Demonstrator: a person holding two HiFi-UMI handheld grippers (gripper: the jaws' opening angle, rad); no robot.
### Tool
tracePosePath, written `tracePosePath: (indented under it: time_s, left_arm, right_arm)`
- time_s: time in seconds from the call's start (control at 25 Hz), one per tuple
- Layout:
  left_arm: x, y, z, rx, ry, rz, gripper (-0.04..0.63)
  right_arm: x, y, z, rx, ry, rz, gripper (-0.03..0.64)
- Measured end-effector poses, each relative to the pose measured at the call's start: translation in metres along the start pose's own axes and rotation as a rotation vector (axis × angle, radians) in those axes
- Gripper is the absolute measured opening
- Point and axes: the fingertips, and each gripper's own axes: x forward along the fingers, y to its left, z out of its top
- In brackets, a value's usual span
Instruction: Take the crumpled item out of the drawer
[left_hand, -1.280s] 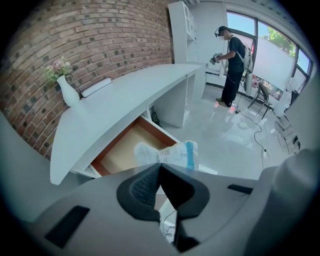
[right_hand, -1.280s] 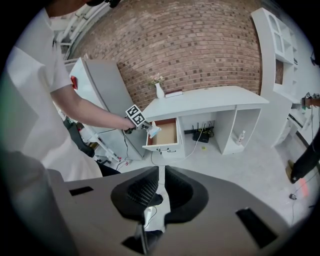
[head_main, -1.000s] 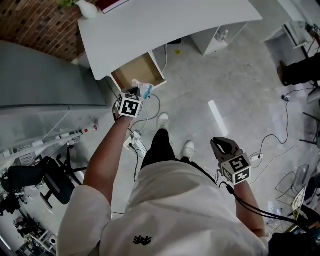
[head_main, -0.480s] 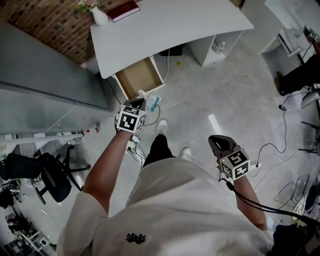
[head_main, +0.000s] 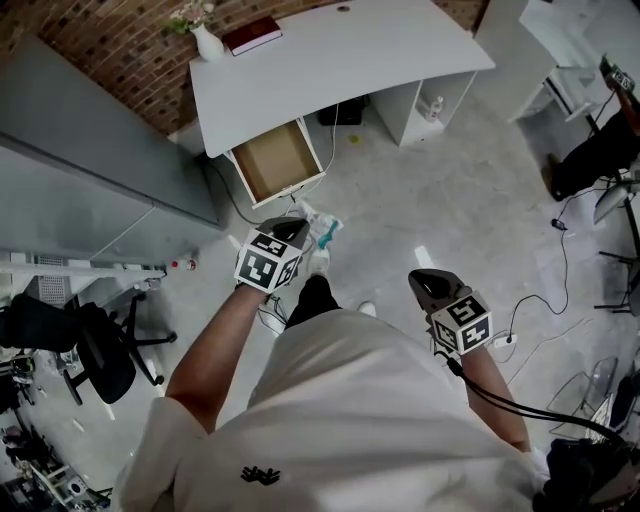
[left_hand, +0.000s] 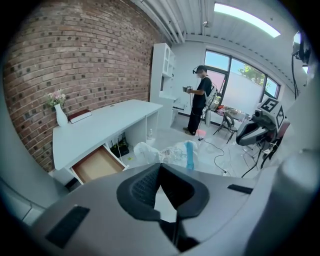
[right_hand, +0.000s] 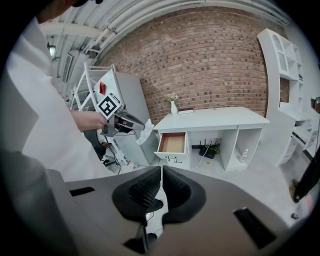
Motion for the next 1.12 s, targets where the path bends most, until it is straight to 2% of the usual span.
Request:
tracePosePath:
  time_s: [0.2,0.56,1.12]
  left_arm:
    - [-0.019,-0.039,0.005,0.013,-0.016,-0.048,0.023]
    - [-0.037,-0.076,0.0,0.033,-0.034,-0.089,0.023]
    - [-0.039,-0.091,-0.002,0.048,-0.033,-0.09,0.023]
  right_arm:
    - [-0.011,0.009,-0.001,-0.007,-0.003,0.007,0.035]
    - [-0.023,0.023,-0.008,-0.023,-0.007,0.012,0.034]
    - [-0.032,0.023,-0.015,-0.028,-0.01,0.008,0.032]
